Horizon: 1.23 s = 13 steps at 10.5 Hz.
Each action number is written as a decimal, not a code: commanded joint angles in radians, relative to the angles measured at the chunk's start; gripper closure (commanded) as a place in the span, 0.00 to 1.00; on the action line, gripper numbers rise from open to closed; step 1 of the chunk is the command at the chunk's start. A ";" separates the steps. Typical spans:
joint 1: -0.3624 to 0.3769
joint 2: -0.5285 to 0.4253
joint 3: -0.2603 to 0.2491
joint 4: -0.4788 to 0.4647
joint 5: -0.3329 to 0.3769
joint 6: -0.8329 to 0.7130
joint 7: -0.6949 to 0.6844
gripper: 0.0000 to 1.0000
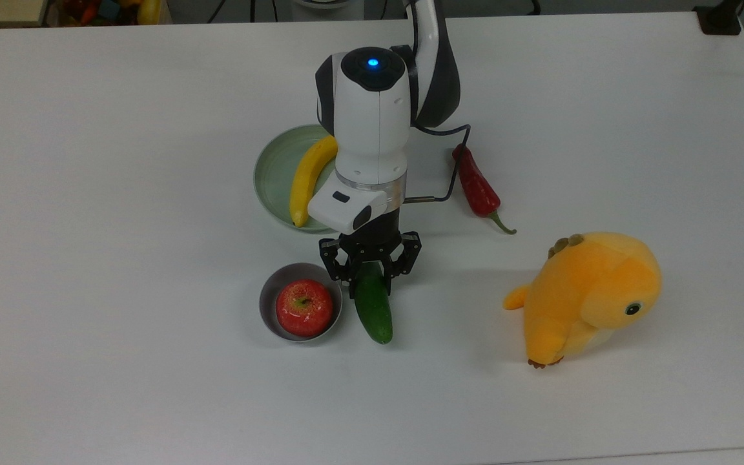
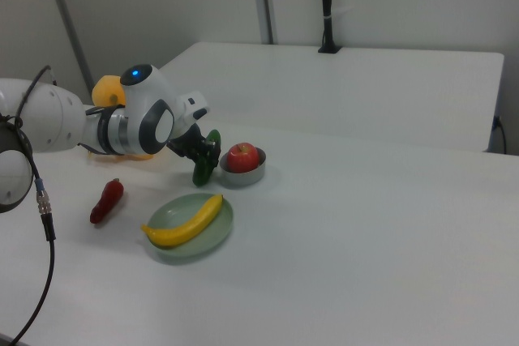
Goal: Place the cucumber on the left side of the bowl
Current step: 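Carry the cucumber toward the apple bowl and lower it beside it, then open the gripper and raise it away from the cucumber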
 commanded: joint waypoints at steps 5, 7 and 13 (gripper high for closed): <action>0.008 0.008 -0.004 0.008 -0.019 0.013 -0.008 0.00; 0.007 -0.025 -0.004 0.002 -0.017 0.004 -0.005 0.00; 0.001 -0.227 -0.008 -0.028 0.000 -0.350 0.002 0.00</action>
